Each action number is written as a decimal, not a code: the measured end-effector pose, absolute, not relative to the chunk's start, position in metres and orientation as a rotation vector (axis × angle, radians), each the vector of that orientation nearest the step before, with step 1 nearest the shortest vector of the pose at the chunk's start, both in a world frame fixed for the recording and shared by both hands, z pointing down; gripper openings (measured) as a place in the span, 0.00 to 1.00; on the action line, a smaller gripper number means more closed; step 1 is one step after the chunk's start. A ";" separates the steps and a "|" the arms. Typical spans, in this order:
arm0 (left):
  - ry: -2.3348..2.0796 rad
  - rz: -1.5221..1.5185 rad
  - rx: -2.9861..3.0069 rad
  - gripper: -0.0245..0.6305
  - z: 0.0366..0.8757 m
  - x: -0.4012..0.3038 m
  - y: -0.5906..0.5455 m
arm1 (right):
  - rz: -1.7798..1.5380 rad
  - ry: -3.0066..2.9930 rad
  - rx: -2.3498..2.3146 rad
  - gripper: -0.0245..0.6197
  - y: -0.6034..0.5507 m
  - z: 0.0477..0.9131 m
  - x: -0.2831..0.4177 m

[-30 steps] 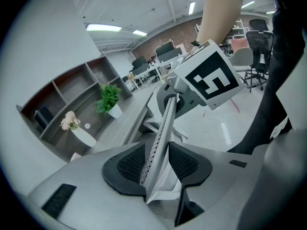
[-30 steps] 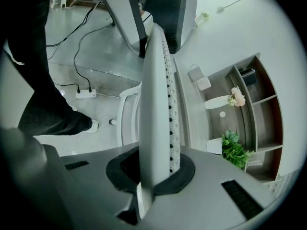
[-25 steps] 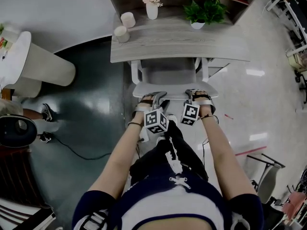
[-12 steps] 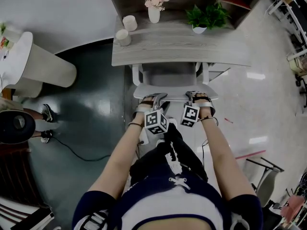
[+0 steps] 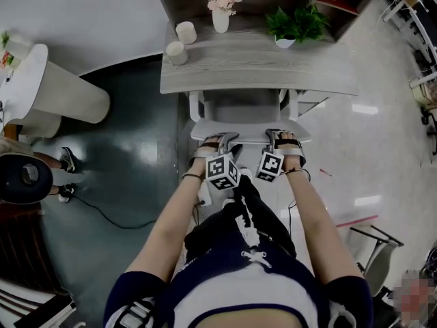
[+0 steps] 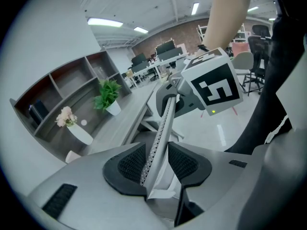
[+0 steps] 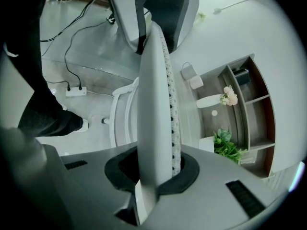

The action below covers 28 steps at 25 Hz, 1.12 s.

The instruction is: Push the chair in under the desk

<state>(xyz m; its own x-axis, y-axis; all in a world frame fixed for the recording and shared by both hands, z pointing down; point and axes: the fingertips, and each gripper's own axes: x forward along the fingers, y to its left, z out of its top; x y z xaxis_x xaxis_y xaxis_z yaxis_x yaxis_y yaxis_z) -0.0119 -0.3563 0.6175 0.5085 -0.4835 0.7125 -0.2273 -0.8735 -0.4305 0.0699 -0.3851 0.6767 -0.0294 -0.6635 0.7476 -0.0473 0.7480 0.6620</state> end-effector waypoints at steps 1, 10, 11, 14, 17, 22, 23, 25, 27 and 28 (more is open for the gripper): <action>0.591 -1.314 -2.495 0.27 0.617 -0.012 -0.356 | -0.535 -1.540 0.618 0.06 -0.385 0.674 0.070; 0.613 -1.345 -2.621 0.27 0.604 -0.018 -0.354 | -0.498 -1.660 0.659 0.22 -0.357 0.636 0.066; 0.631 -1.318 -2.637 0.27 0.598 -0.019 -0.353 | -0.469 -1.695 0.688 0.22 -0.353 0.629 0.064; 0.729 -1.194 -2.734 0.22 0.577 -0.018 -0.351 | -0.358 -1.822 0.799 0.22 -0.343 0.605 0.054; 0.823 -1.081 -2.839 0.19 0.561 -0.016 -0.347 | -0.302 -1.947 0.917 0.16 -0.336 0.575 0.040; 0.915 -0.958 -2.955 0.15 0.541 -0.020 -0.333 | -0.221 -2.130 1.058 0.09 -0.321 0.524 0.014; 0.943 -0.907 -2.983 0.13 0.533 -0.021 -0.331 | -0.171 -2.167 1.083 0.08 -0.318 0.516 0.010; 1.006 -0.765 -3.066 0.10 0.514 -0.022 -0.326 | -0.020 -2.250 1.136 0.06 -0.312 0.504 0.004; 1.088 -0.581 -3.170 0.08 0.496 -0.024 -0.321 | 0.161 -2.334 1.203 0.06 -0.308 0.495 0.001; 1.130 -0.489 -3.214 0.07 0.487 -0.025 -0.318 | 0.239 -2.368 1.242 0.05 -0.307 0.490 0.001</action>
<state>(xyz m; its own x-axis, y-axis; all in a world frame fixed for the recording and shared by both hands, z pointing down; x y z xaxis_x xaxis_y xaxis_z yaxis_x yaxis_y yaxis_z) -0.0252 -0.3177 0.4873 0.7498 -0.5575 0.3563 -0.6414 -0.7446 0.1848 0.0006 -0.3068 0.4895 -0.4910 -0.7352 0.4673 -0.8137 0.5786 0.0553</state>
